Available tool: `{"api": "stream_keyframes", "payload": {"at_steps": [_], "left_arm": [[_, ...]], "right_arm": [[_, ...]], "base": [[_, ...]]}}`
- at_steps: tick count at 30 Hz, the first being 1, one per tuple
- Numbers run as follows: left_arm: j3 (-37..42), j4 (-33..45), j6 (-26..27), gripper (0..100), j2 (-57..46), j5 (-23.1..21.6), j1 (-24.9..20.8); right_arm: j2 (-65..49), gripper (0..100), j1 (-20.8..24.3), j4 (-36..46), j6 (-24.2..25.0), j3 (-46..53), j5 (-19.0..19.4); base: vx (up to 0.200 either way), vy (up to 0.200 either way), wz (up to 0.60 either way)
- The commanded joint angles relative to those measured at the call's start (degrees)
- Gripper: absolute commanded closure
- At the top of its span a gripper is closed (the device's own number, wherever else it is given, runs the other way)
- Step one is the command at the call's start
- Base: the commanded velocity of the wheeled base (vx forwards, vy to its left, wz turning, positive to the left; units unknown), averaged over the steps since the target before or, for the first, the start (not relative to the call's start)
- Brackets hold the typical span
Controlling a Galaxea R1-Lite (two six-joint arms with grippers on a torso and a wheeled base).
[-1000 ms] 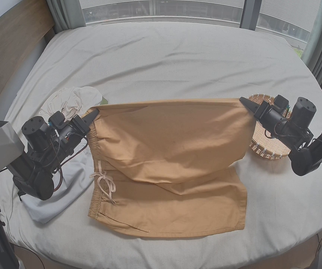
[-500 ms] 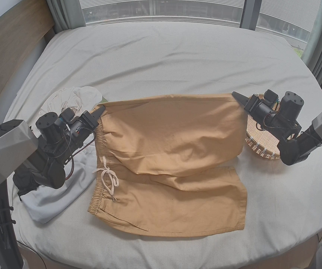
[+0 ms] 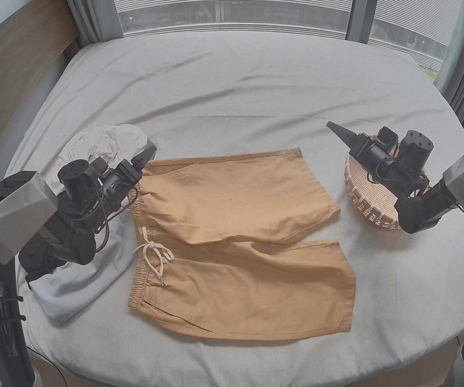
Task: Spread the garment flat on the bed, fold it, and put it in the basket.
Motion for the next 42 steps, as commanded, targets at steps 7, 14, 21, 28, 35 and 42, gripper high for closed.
{"api": "stream_keyframes", "payload": {"at_steps": [7, 14, 21, 28, 35, 42], "left_arm": [[9.7, 2.1, 2.3, 0, -3.5, 2.7, 0.3], [17.0, 2.6, 7.9, 0, -5.0, 3.3, 1.5], [25.8, 0.0, 7.8, 0, -10.6, 2.2, 1.4], [37.0, -8.3, 7.8, 0, -13.2, -1.9, -0.2], [42.3, -12.2, 8.2, 0, -13.3, -3.4, -1.6], [42.1, -12.2, 8.2, 0, -12.9, -3.4, -1.6]], "right_arm": [[-8.0, 0, 1.4, -6.9, -2.9, 22.8, -0.1], [-6.6, 0, 1.4, -13.2, -5.3, 33.9, -0.1], [-0.7, 0, 1.1, -16.9, -7.8, 38.7, -0.1], [4.8, 0, 1.1, -17.2, -8.8, 38.0, -0.1], [8.4, 0, 1.0, -17.2, -9.3, 35.6, -0.2], [11.1, 0, 1.0, -17.2, -11.6, 35.0, -0.2]], "base": [[0.0, 0.0, 0.0], [0.0, 0.0, 0.0], [0.0, 0.0, 0.0], [0.0, 0.0, 0.0], [0.0, 0.0, 0.0], [0.0, 0.0, 0.0]]}}
